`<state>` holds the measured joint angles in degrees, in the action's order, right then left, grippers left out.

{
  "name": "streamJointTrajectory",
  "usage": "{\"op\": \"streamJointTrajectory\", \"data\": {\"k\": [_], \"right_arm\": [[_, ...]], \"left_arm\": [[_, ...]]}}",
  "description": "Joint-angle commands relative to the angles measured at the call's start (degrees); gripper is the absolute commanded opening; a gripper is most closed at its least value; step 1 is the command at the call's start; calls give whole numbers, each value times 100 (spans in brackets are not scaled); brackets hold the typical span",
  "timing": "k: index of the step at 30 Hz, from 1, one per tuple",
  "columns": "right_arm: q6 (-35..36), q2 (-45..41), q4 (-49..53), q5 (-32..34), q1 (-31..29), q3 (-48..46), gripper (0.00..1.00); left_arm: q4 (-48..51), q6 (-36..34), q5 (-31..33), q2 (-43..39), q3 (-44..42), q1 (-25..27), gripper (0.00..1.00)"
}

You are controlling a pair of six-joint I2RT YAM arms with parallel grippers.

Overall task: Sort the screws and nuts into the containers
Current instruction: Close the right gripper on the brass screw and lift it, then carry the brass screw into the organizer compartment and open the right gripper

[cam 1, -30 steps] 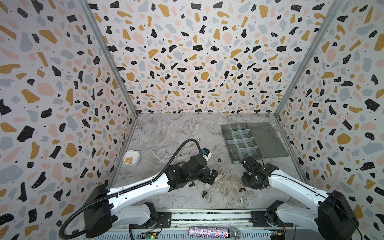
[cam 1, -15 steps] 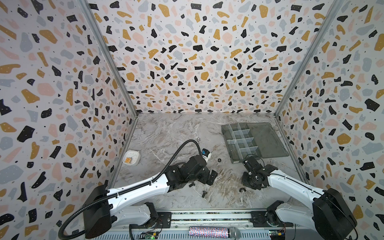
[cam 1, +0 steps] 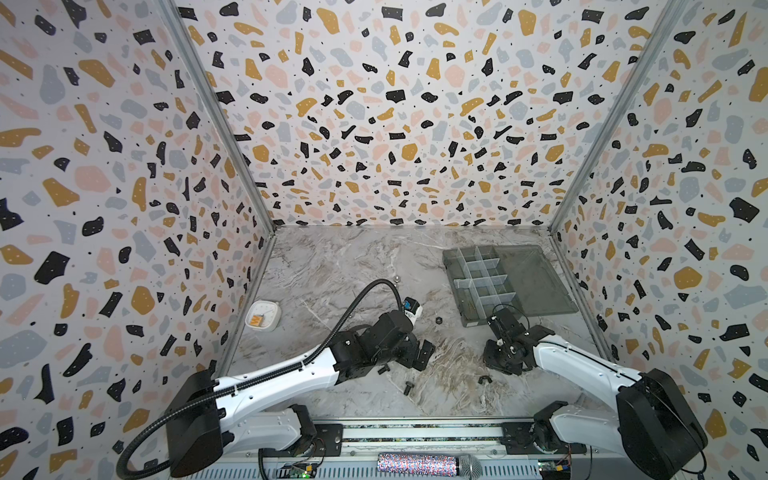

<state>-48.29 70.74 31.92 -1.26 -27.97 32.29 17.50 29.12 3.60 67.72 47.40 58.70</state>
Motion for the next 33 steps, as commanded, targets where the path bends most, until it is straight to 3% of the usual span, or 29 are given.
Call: {"op": "streamJointTrajectory", "data": {"k": [1,5,9,14,33], "right_arm": [[175,284,53,16,29,14,28],[351,554,66,133,70,-21,22],[521,865,123,270,75,-18,9],[538,1023,32,274,48,-61,0],[613,-5,1118,513,-480,1722,0]], "left_arm": [[-168,-100,80,-58,-29,37,100],[-177,-99,93,-40,-28,37,100],[-159,-100,130,-61,-29,37,100],[-139,-100,141,-55,-20,37,100],[186,-34,422,37,346,39,100]]}}
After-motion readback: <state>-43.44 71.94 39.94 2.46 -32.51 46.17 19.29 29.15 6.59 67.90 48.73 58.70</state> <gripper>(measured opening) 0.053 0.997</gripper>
